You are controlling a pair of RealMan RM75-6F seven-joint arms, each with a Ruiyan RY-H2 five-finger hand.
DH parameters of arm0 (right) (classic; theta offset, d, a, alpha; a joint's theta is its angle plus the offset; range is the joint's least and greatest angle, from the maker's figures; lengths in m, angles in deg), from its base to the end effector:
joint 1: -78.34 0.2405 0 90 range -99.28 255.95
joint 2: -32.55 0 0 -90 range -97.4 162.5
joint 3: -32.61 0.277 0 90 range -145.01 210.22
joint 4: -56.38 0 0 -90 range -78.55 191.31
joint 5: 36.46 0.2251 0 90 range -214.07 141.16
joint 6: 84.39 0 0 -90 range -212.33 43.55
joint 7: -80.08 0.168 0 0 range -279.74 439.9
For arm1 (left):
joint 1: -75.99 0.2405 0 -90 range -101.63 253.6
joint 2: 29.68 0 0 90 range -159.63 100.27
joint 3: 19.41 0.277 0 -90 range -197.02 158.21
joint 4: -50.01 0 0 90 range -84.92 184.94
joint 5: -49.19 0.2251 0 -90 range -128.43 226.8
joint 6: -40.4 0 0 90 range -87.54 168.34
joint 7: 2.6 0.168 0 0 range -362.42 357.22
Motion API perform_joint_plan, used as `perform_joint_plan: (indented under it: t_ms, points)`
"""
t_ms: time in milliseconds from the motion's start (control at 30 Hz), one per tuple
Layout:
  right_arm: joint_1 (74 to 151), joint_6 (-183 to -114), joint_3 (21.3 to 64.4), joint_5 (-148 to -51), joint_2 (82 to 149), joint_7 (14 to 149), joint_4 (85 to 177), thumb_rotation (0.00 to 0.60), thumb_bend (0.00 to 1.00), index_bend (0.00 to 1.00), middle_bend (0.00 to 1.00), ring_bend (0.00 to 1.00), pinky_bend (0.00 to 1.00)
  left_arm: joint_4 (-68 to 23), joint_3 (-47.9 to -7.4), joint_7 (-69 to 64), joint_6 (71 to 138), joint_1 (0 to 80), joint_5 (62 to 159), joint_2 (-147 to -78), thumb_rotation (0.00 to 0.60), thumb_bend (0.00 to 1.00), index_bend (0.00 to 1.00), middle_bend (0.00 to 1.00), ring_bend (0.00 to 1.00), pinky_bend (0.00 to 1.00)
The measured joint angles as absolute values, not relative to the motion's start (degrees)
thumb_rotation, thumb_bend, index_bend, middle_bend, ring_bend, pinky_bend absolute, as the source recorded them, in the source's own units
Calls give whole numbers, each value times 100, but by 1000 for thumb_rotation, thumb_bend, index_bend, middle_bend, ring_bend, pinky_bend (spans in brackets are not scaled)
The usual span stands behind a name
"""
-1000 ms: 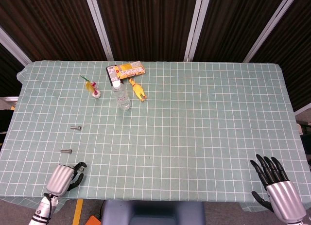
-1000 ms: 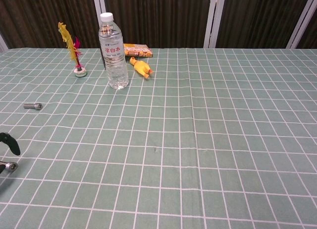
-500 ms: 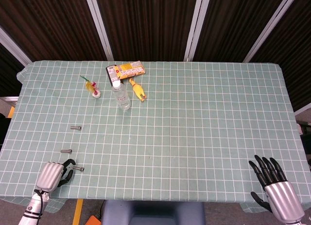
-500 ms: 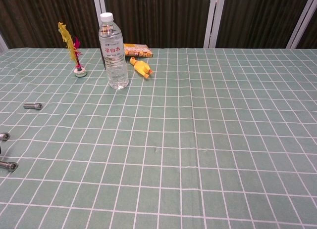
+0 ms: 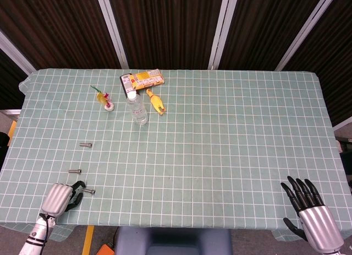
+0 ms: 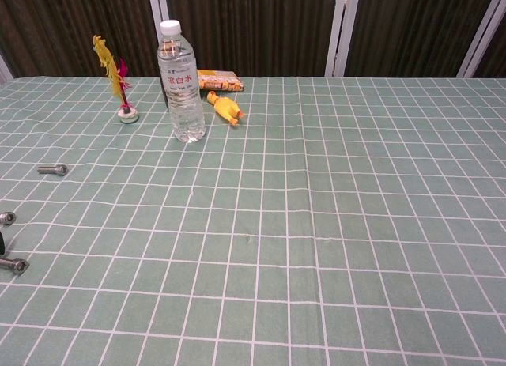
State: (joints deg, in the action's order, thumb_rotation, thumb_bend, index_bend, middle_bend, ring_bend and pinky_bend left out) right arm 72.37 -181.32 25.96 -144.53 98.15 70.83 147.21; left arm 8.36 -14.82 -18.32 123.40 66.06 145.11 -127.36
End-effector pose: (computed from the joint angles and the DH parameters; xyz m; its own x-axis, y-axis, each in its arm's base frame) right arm -0.3061 -0.1026 0.1310 0.5054 -0.0043 0.8629 -0.8430 -0.2162 0.4926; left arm -0.3874 0.2214 -0.0066 0.4592 0.1332 0.8783 0.8707 -0.2635 -0.4152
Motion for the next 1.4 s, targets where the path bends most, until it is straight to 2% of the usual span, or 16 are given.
perform_joint_plan:
  t_ms: [667, 1400]
  points:
    - [7226, -18137, 2606, -14449, 9817, 7074, 14723, 600, 283, 0, 0, 0, 0, 1107, -1473, -1828, 12331, 6534, 14413, -12912, 600, 465, 535, 1000, 1000, 1000]
    - [7215, -18147, 2603, -14452, 9801, 7091, 14722, 600, 283, 0, 0, 0, 0, 55, -1325, -874, 12863, 6530, 14756, -12435, 600, 464, 528, 1000, 1000, 1000]
